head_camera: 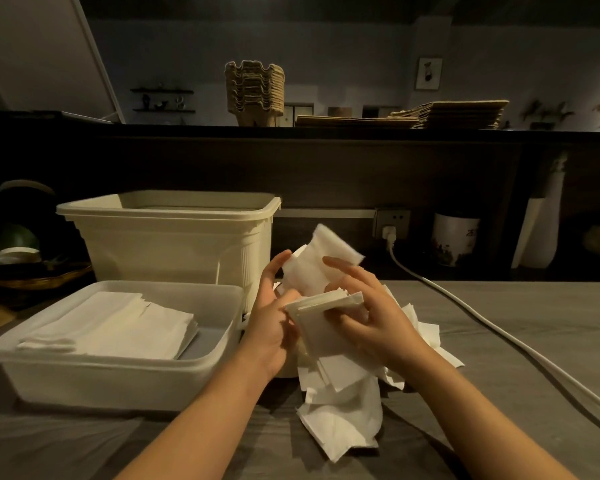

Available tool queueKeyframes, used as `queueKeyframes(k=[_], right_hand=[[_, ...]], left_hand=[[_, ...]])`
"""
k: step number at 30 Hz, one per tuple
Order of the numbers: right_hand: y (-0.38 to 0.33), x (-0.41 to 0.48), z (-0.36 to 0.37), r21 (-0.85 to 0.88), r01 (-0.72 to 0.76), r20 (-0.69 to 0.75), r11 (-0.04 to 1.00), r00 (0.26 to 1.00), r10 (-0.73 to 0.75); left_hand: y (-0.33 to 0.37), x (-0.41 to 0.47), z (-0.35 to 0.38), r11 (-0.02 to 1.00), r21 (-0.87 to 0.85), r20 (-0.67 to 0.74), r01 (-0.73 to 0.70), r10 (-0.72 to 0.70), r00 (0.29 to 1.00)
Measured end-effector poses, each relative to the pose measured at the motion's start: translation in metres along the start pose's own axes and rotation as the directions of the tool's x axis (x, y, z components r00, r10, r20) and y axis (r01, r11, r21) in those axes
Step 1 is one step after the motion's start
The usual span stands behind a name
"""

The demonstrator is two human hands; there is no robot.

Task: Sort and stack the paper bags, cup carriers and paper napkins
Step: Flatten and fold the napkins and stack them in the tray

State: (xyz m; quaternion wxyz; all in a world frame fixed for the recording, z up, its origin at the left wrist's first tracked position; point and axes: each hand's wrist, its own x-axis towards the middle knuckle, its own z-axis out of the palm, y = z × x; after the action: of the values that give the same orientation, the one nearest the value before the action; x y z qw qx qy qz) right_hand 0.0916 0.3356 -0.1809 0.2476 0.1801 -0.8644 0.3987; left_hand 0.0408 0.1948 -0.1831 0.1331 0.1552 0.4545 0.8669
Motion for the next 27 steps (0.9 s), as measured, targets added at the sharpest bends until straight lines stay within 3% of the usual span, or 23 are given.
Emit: queueKeyframes(k=[5,11,15,18,22,27], right_hand=[[0.002,0.004,0.002,0.044,-0.033,-0.253,0.998,0.966,0.044],[-0.001,0.005,0.003,0.226,-0.091,-0.344,0.970,0.924,0.167],[-0.003,0.003,0.001,0.355,-0.146,-0.312,0.923,0.912,0.265],[-0.003,0.001,-0.001,0.535,-0.141,-0.331,0.833,0.872,0.360],[0.003,0.004,-0.007,0.771,-0.093,-0.291,0.630,0.828,0.479],[0.005,0.006,-0.008,0.894,-0.078,-0.189,0.440,0.827,0.529]], left_hand=[[-0.002,0.000,0.002,0.999,0.048,0.020,-0.015,0.014,1.000],[-0.005,0.002,0.006,1.000,0.027,0.021,-0.004,0.003,1.000],[-0.008,0.002,0.007,1.000,0.015,0.043,0.018,-0.018,0.999],[-0.009,0.004,0.004,0.997,-0.041,0.049,0.063,-0.061,0.997],[-0.010,0.005,0.002,0.988,-0.117,0.047,0.103,-0.098,0.994],[-0.009,0.004,0.001,0.971,-0.150,0.081,0.188,-0.178,0.981]])
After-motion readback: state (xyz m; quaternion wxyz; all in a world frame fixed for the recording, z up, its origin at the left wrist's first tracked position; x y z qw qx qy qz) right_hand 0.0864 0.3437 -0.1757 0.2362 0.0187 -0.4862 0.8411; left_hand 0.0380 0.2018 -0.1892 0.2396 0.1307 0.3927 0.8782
